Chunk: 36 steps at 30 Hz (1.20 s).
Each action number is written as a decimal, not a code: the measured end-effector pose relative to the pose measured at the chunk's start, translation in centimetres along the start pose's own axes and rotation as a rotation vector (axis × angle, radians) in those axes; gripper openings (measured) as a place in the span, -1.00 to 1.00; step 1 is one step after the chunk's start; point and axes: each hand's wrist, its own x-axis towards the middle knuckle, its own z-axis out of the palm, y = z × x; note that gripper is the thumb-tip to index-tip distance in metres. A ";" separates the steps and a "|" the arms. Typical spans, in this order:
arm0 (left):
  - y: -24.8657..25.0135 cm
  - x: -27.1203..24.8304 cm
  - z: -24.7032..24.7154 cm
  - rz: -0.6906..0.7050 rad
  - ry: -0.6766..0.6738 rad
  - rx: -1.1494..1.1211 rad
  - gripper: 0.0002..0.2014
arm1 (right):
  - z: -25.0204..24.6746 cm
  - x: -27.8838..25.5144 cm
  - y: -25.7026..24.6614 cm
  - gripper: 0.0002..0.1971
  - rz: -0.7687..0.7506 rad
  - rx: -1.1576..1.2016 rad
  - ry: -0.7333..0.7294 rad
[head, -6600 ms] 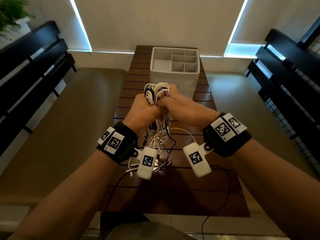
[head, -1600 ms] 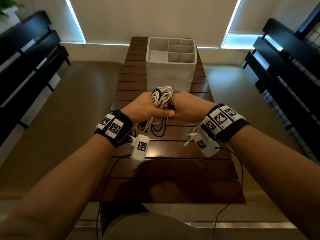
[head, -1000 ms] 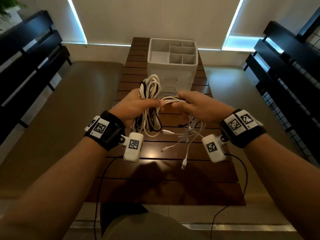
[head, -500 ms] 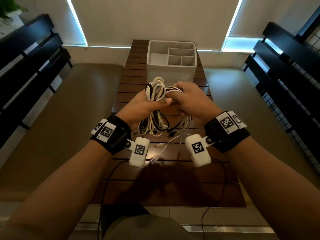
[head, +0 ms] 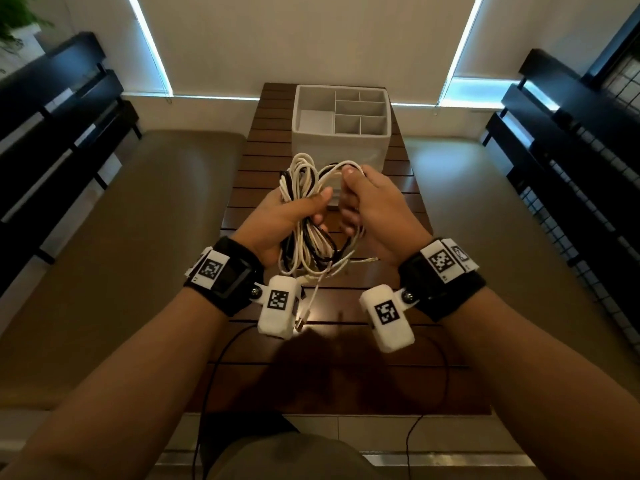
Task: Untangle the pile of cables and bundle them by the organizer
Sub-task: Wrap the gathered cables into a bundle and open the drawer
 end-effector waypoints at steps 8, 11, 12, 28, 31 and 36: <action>-0.9 -0.5 1.3 0.178 0.040 0.165 -0.91 | 1.9 0.7 0.3 -0.67 0.129 0.096 0.150; -0.7 -0.6 1.4 0.179 0.046 0.164 -0.78 | 2.7 0.4 -0.3 -0.67 0.130 0.125 0.133; -0.6 -0.6 1.3 0.164 0.042 0.153 -0.74 | 2.9 0.3 -0.3 -0.68 0.126 0.137 0.119; -0.8 -0.1 -0.7 0.045 0.079 0.161 -0.76 | -1.1 0.0 -3.1 -0.59 0.097 -0.525 -0.219; -0.7 -0.1 -0.7 0.011 0.098 0.114 -0.81 | -1.3 0.0 -3.4 -0.52 0.093 -0.221 -0.215; -0.8 -0.2 1.2 0.014 -0.011 0.119 -0.78 | 1.2 1.0 -3.2 -0.28 -0.014 -0.229 -0.147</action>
